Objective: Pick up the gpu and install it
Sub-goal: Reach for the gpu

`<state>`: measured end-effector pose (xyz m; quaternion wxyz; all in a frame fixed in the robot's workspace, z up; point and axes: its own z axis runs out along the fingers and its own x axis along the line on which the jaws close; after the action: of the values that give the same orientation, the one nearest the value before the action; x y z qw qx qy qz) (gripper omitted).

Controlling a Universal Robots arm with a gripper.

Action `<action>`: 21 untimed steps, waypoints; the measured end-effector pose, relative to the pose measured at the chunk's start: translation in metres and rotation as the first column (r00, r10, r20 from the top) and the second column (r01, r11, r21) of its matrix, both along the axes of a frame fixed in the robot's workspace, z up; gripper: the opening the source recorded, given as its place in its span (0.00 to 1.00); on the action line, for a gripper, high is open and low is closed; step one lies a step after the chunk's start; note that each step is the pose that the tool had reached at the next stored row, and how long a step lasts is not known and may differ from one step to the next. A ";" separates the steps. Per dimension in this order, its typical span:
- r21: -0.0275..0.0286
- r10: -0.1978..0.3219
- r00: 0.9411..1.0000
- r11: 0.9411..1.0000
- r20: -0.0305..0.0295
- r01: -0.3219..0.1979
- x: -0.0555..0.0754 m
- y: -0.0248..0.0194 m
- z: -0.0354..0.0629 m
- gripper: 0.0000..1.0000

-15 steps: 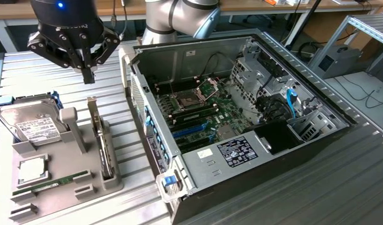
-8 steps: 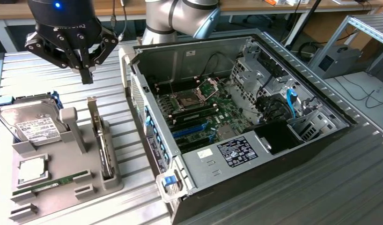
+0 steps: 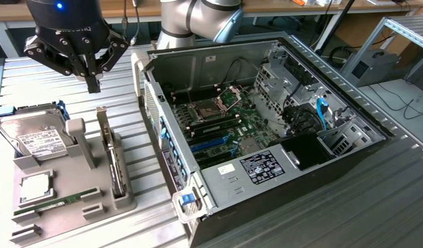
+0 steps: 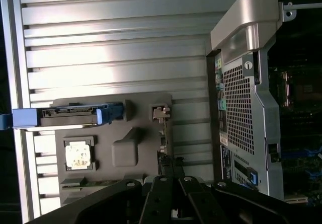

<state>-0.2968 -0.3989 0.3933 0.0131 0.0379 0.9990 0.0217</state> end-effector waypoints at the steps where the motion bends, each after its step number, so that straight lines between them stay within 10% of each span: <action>1: 0.000 0.000 1.000 1.000 0.000 0.000 -0.001 0.0000 0.0000 0.11; 21: 0.000 0.000 1.000 1.000 0.000 0.000 -0.003 -0.0092 0.0000 0.11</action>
<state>-0.2999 -0.4081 0.3933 0.0131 0.0379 0.9990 0.0217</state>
